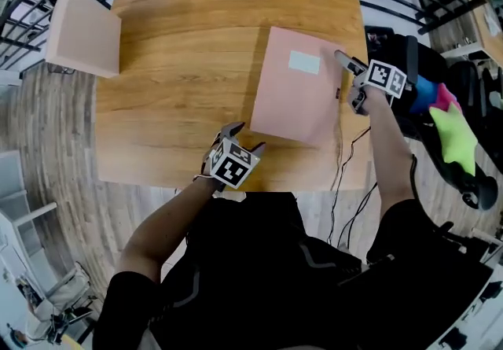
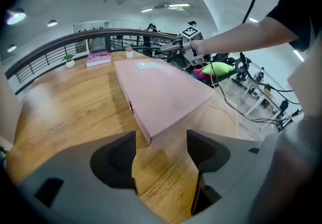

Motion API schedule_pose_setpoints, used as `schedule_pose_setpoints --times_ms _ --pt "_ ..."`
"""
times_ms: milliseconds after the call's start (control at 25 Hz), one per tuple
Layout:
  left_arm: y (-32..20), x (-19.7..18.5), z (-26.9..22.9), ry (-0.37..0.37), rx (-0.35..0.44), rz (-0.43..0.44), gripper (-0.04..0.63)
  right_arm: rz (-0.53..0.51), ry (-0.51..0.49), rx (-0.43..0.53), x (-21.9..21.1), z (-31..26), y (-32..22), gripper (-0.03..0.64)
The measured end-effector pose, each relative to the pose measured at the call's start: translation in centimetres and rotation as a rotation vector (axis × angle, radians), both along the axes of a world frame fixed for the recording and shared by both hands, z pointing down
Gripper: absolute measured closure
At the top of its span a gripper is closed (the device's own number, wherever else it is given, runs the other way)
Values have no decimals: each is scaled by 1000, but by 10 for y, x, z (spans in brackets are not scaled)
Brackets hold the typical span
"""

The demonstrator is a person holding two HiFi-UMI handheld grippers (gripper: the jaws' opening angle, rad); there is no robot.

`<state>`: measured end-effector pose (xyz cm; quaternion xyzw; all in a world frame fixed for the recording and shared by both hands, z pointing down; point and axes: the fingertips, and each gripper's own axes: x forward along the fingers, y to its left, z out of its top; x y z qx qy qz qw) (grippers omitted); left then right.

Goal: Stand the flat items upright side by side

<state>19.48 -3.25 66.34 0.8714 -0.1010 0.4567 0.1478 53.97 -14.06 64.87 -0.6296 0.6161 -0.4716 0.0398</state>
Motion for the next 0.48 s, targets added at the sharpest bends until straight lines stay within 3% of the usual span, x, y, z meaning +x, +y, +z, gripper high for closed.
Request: schedule_pose_setpoints --times_ms 280,480 --pt "-15 15 11 -55 91 73 278 -128 -20 -56 -6 39 -27 172" --pt "-7 24 28 -82 54 108 278 -226 -16 -52 0 50 -35 158"
